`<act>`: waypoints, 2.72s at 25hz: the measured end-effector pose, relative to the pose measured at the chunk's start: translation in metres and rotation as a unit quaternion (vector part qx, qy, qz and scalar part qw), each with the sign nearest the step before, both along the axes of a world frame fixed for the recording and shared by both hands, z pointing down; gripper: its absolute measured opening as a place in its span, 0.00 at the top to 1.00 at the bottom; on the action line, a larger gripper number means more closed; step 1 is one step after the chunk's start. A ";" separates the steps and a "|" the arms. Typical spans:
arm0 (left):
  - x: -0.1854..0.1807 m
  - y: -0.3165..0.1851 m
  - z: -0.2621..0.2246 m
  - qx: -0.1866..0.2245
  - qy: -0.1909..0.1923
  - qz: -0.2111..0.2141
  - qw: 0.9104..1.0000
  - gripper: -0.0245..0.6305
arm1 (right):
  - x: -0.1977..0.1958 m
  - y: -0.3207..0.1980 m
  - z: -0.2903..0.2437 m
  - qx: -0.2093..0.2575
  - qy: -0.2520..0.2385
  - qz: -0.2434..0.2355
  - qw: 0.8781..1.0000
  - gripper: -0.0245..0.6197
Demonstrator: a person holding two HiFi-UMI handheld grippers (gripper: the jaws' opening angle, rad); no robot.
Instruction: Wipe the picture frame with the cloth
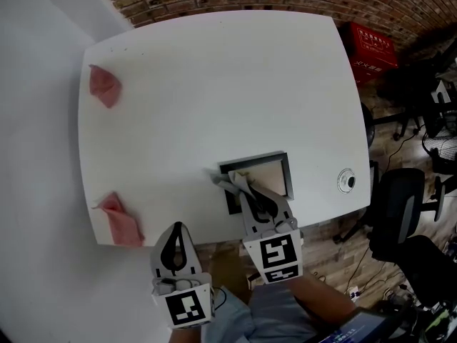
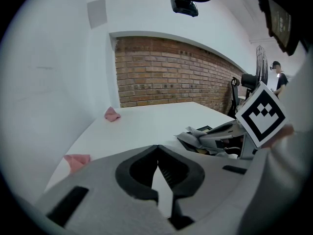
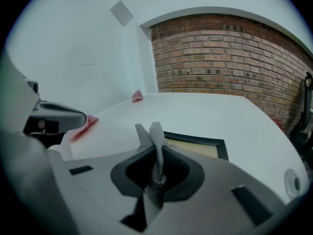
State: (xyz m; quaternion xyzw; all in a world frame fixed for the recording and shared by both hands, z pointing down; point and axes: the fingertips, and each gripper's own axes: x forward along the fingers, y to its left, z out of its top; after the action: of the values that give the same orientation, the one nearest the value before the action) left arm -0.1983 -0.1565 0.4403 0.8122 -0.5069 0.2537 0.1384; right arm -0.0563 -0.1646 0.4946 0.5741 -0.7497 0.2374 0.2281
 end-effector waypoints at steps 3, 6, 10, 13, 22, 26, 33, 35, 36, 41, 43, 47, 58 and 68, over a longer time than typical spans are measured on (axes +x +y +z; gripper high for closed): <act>0.001 0.001 0.000 0.000 -0.007 0.001 1.000 0.95 | 0.004 0.001 0.000 0.000 0.001 0.004 1.000 0.91; 0.005 0.001 0.001 -0.001 -0.001 0.004 1.000 0.95 | 0.008 0.000 0.000 -0.001 0.003 0.009 1.000 0.91; 0.009 -0.001 0.000 0.001 -0.001 0.008 1.000 0.95 | 0.014 0.000 0.001 -0.002 0.005 0.015 1.000 0.91; 0.013 -0.001 0.000 -0.001 0.001 0.011 1.000 0.95 | 0.019 0.001 0.001 -0.002 0.006 0.020 1.000 0.91; 0.026 -0.003 0.001 0.002 -0.007 0.025 1.000 0.95 | 0.037 0.002 0.003 -0.004 0.010 0.034 0.999 0.91; 0.034 -0.003 0.002 -0.003 0.000 0.026 1.000 0.95 | 0.044 0.002 0.003 -0.004 0.012 0.038 0.999 0.91; 0.045 -0.004 0.002 0.002 -0.004 0.036 0.999 0.95 | 0.058 0.006 0.004 -0.004 0.016 0.049 0.999 0.91; 0.050 -0.003 0.003 0.002 -0.002 0.040 0.999 0.95 | 0.063 0.007 0.004 -0.004 0.017 0.052 0.998 0.91; 0.053 -0.002 0.003 -0.001 -0.001 0.040 0.999 0.95 | 0.065 0.007 0.004 -0.004 0.017 0.053 0.998 0.91; 0.062 -0.003 0.000 0.013 -0.004 0.053 0.998 0.95 | 0.072 0.010 0.001 0.001 0.012 0.054 0.998 0.91; 0.064 -0.003 0.000 0.013 -0.003 0.055 0.998 0.95 | 0.075 0.011 0.000 0.001 0.014 0.056 0.998 0.91; 0.070 0.000 -0.003 0.017 0.003 0.060 0.998 0.95 | 0.083 0.016 0.001 -0.003 0.018 0.062 0.998 0.91; 0.104 0.021 -0.030 0.043 0.026 0.059 0.997 0.95 | 0.136 0.040 -0.030 0.024 0.034 0.097 0.994 0.91; 0.095 0.035 -0.083 0.094 0.032 0.028 0.995 0.95 | 0.130 0.038 -0.096 0.087 0.032 0.069 0.993 0.91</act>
State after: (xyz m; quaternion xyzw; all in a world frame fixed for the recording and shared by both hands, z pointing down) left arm -0.1035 -0.1218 0.3573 0.8433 -0.5007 0.1821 0.0705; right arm 0.0741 -0.1267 0.3987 0.6491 -0.7186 0.1685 0.1842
